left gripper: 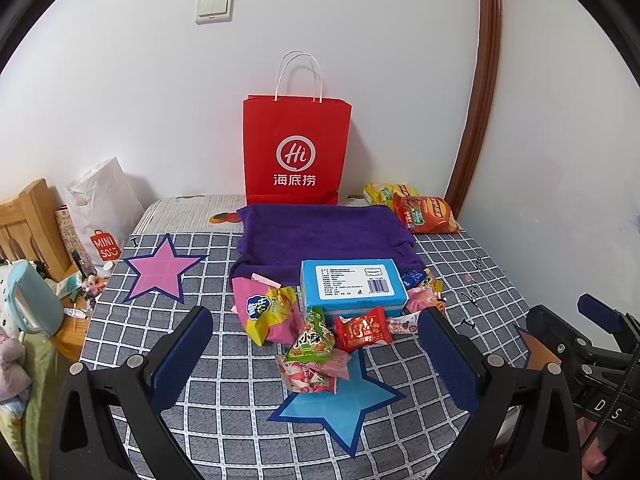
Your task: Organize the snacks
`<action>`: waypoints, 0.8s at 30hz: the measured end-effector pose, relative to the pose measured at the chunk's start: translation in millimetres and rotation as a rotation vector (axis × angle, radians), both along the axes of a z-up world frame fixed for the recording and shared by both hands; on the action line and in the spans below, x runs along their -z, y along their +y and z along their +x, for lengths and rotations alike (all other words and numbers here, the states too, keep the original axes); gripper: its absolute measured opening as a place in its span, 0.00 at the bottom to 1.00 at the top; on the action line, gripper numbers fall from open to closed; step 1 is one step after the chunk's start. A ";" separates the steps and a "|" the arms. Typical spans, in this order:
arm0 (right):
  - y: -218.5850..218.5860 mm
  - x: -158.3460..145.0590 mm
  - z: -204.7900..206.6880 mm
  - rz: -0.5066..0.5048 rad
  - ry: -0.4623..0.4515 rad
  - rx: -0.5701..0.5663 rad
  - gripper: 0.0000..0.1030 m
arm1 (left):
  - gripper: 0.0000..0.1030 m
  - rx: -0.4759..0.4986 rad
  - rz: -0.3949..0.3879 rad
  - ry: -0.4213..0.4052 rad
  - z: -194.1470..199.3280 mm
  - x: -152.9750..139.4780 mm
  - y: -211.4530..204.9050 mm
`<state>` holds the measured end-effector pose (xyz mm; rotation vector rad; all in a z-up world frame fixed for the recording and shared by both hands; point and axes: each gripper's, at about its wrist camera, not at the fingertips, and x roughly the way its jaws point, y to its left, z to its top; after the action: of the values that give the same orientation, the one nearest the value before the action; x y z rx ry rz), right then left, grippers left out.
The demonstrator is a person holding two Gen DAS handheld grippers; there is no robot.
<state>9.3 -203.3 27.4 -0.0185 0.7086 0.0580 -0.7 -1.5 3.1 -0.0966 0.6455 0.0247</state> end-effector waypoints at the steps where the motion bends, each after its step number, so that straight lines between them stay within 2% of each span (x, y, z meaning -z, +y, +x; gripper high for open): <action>1: 0.2 -0.2 -0.3 0.000 0.000 0.000 0.99 | 1.00 0.000 0.000 0.000 0.8 -0.6 -0.6; 24: 1.7 -3.4 -4.7 0.001 -0.013 -0.004 0.99 | 1.00 0.005 -0.001 -0.010 -4.7 0.8 -1.3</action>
<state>4.5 -201.6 30.8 -0.0192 0.6956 0.0615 -5.4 -2.8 2.3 -0.0964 0.6359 0.0185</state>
